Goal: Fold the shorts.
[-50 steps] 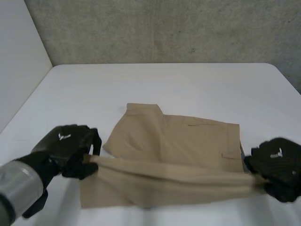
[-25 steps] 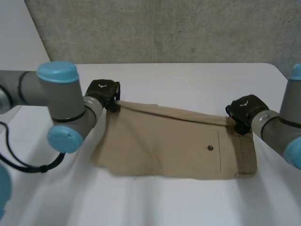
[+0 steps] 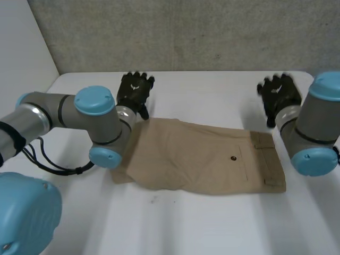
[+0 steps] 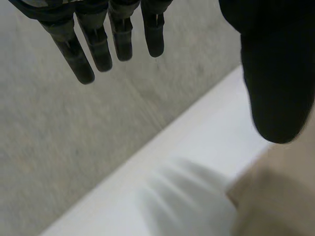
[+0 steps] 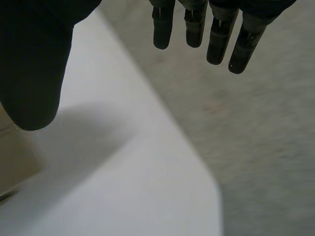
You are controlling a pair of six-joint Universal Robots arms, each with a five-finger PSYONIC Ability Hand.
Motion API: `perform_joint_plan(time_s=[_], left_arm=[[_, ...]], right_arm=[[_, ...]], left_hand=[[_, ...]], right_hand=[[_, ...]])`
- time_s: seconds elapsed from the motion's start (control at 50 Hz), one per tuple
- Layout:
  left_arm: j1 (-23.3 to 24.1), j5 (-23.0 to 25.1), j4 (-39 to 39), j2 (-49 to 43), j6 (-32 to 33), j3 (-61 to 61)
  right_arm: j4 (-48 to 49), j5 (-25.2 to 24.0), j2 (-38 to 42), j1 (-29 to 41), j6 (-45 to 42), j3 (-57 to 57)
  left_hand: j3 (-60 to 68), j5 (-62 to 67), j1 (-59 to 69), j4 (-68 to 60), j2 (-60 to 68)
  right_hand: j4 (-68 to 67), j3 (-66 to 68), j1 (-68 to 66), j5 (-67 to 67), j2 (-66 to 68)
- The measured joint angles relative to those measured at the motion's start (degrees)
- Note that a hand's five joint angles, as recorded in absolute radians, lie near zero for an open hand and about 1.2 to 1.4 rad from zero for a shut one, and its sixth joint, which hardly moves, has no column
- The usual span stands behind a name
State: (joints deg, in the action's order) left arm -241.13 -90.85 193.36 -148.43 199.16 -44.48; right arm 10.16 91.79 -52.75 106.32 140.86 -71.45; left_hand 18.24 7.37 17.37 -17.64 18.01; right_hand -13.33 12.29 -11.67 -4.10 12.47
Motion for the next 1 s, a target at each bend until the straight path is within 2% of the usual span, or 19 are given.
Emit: perform_joint_plan(time_s=[0.02, 0.06, 0.12, 0.16, 0.18, 0.34, 0.4, 0.56, 0.68, 0.9, 0.96, 0.98, 1.0], left_arm=[[0.0, 0.0, 0.0, 0.0, 0.0, 0.0], [1.5, -0.1, 3.7, 7.0, 0.3, -6.1], [1.9, -0.1, 4.6, 11.6, 0.3, -10.5], [2.4, -0.1, 4.9, 17.9, 0.1, -17.5], [2.4, -0.1, 4.9, 18.5, 0.1, -18.2], [2.9, -0.1, 4.4, 32.5, -1.0, -39.0], [3.0, -0.1, 4.3, 36.7, -2.8, -46.7], [2.8, -0.1, 4.1, 42.6, -10.4, -57.3], [2.1, -0.1, 4.1, 43.8, -13.1, -59.9], [0.5, -0.1, 4.2, 43.4, -13.2, -61.1], [0.4, -0.1, 4.2, 43.3, -13.2, -61.1], [0.4, -0.1, 4.2, 43.3, -13.2, -61.1], [0.4, -0.1, 4.2, 43.3, -13.2, -61.1]], right_arm=[[0.0, 0.0, 0.0, 0.0, 0.0, 0.0], [6.1, 2.2, -7.1, -0.1, 3.6, -4.0], [6.4, 2.2, -7.9, -0.1, 3.9, -4.5], [6.1, 1.7, -16.2, -0.3, 7.9, -11.2], [5.8, 1.5, -16.6, -0.4, 8.1, -11.6], [-4.5, -5.9, -26.4, -1.2, 11.2, -24.2], [-8.0, -10.9, -29.1, -3.5, 13.9, -31.7], [-5.7, -16.8, -29.3, -9.1, 16.4, -42.4], [0.7, -17.3, -27.5, -11.6, 16.2, -45.5], [7.1, -17.1, -21.9, -12.1, 15.7, -45.6], [8.4, -17.2, -20.7, -12.1, 15.6, -45.2], [9.0, -17.2, -20.4, -12.1, 15.6, -45.1], [9.3, -17.1, -20.3, -12.2, 15.6, -45.0]], left_hand=[[0.0, 0.0, 0.0, 0.0, 0.0], [-2.9, -2.8, -1.2, 2.5, -2.7], [-2.9, -2.8, -1.2, 2.5, -2.9], [-2.9, -2.8, -1.2, 2.5, -2.9], [-2.9, -2.8, -1.2, 2.5, -2.9], [-2.9, -2.8, -1.2, 2.5, -2.9], [-2.9, -2.8, -1.2, 2.5, -2.9], [-2.9, -2.8, -1.2, 2.5, -2.9], [-2.9, -2.8, -1.2, 2.5, -2.9], [-2.9, -2.8, -1.2, 2.6, -3.1], [-2.9, -3.1, -1.2, 2.8, -3.3], [-2.9, -3.1, -1.2, 2.8, -3.3], [-2.9, -3.1, -1.2, 2.8, -3.3]], right_hand=[[0.0, 0.0, 0.0, 0.0, 0.0], [0.0, 0.0, 0.0, 0.1, 0.0], [0.0, 0.0, 0.0, 0.1, 0.0], [0.0, 0.0, 0.0, 0.1, 0.0], [0.0, 0.0, 0.0, 0.1, 0.0], [-3.6, 4.8, -2.8, -3.2, 4.6], [-12.9, 13.8, -10.8, -11.1, 13.5], [-13.8, 14.6, -11.3, -12.0, 14.4], [-15.9, 16.9, -13.2, -13.9, 16.7], [-23.7, 24.9, -20.2, -21.4, 24.9], [-36.1, 37.2, -28.4, -33.0, 37.8], [-47.0, 48.5, -34.8, -43.2, 48.7], [-49.5, 50.1, -36.2, -45.2, 51.0]])
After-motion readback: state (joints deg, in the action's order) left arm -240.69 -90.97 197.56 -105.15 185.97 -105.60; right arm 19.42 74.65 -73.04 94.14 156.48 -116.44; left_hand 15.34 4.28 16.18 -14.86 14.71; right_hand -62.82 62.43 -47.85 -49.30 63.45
